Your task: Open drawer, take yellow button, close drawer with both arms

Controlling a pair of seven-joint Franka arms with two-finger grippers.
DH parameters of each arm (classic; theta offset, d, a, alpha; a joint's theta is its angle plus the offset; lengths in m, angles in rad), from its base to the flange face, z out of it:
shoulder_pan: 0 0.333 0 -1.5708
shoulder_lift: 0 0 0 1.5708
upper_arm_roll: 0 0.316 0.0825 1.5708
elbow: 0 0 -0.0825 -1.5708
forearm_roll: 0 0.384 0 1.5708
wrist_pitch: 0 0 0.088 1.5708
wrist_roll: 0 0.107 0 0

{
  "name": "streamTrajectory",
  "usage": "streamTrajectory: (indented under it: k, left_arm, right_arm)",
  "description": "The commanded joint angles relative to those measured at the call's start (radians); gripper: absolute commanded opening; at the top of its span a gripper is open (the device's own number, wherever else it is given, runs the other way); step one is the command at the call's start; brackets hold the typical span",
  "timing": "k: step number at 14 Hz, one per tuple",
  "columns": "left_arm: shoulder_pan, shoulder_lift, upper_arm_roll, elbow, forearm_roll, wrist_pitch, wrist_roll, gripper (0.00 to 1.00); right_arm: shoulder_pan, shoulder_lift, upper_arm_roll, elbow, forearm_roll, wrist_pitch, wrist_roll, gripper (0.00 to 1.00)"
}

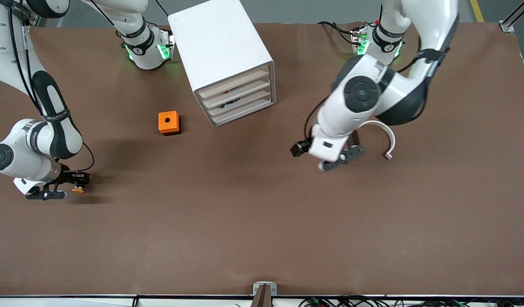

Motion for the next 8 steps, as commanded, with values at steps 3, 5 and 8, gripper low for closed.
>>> streamTrajectory:
  k: [3, 5, 8]
  left_arm:
    - [0.161, -0.088, -0.012, -0.015, 0.057, -0.083, 0.163, 1.0]
    - [0.207, -0.123, -0.011, -0.01, 0.057, -0.097, 0.243, 1.0]
    - [0.266, -0.174, -0.011, 0.026, 0.057, -0.207, 0.356, 1.0]
  right_arm:
    - [0.031, -0.037, 0.015, 0.052, -0.012, -0.061, 0.055, 1.0]
    - [0.069, -0.083, 0.015, 0.088, -0.012, -0.158, 0.114, 1.0]
    - [0.142, -0.184, 0.018, 0.118, -0.012, -0.31, 0.209, 1.0]
